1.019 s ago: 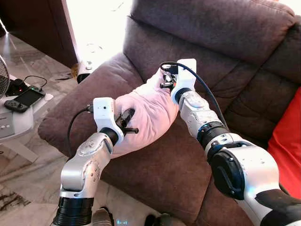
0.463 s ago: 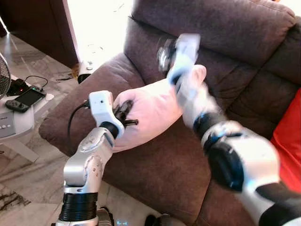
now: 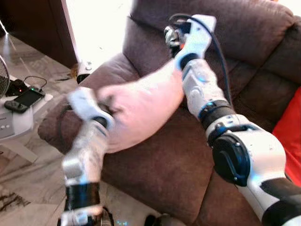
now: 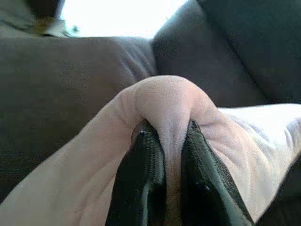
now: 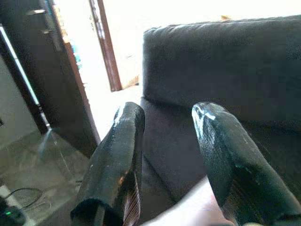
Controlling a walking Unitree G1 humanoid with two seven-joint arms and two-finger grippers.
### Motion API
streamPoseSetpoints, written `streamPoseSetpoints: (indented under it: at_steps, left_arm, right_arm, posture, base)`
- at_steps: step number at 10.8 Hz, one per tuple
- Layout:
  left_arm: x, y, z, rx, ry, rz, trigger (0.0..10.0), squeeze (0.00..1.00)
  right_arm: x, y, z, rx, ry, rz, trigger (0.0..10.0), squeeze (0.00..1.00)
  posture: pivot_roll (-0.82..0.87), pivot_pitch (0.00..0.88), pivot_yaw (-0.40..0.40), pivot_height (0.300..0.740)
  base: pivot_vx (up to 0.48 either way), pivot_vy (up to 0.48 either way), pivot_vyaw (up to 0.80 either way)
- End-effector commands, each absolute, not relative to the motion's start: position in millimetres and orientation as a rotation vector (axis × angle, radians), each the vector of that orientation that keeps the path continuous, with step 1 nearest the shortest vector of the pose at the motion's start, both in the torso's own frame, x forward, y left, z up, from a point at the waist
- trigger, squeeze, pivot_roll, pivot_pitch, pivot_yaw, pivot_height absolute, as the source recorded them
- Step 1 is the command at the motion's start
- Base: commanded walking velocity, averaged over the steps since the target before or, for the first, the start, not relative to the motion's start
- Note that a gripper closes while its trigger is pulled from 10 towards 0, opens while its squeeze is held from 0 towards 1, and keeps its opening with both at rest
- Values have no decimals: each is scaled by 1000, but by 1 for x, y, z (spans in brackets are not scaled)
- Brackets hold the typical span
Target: Move the pillow to the sofa from floor
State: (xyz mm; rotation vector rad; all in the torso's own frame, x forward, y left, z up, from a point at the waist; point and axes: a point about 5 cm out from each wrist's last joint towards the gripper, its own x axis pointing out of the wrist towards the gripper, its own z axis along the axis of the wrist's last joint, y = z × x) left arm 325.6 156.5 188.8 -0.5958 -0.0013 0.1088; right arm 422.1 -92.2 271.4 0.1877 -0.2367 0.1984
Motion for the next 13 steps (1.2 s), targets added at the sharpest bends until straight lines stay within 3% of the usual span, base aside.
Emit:
streamPoseSetpoints:
  at_steps: [1, 3, 7, 9, 10, 13]
  left_arm:
    - [326, 169, 182, -643, 16, 217, 10000, 0]
    - [324, 177, 181, -628, 27, 270, 10000, 0]
    - [311, 188, 180, -675, 36, 335, 10000, 0]
    - [316, 151, 185, -601, 125, 46, 10000, 0]
    - [320, 150, 189, -655, 113, 44, 10000, 0]
    - [331, 186, 200, -825, 31, 310, 10000, 0]
  right_arm:
    - [422, -110, 262, 190, -236, 144, 10000, 0]
    - [414, -148, 217, 187, -161, 37, 10000, 0]
    - [384, -185, 147, 142, -40, -41, 10000, 0]
    - [370, -197, 127, 146, -17, -77, 10000, 0]
    - [364, -199, 119, 144, -3, -83, 10000, 0]
    - [352, -201, 105, 153, 38, -100, 10000, 0]
  posture:
    - [157, 151, -160, 740]
    - [147, 149, -150, 740]
    - [156, 145, -134, 740]
    - [156, 140, -124, 740]
    - [153, 138, -122, 740]
    - [156, 132, -122, 740]
  base:
    - [0, 0, 0]
    - [0, 0, 0]
    - [0, 0, 0]
    - [0, 0, 0]
    - [0, 0, 0]
    - [0, 0, 0]
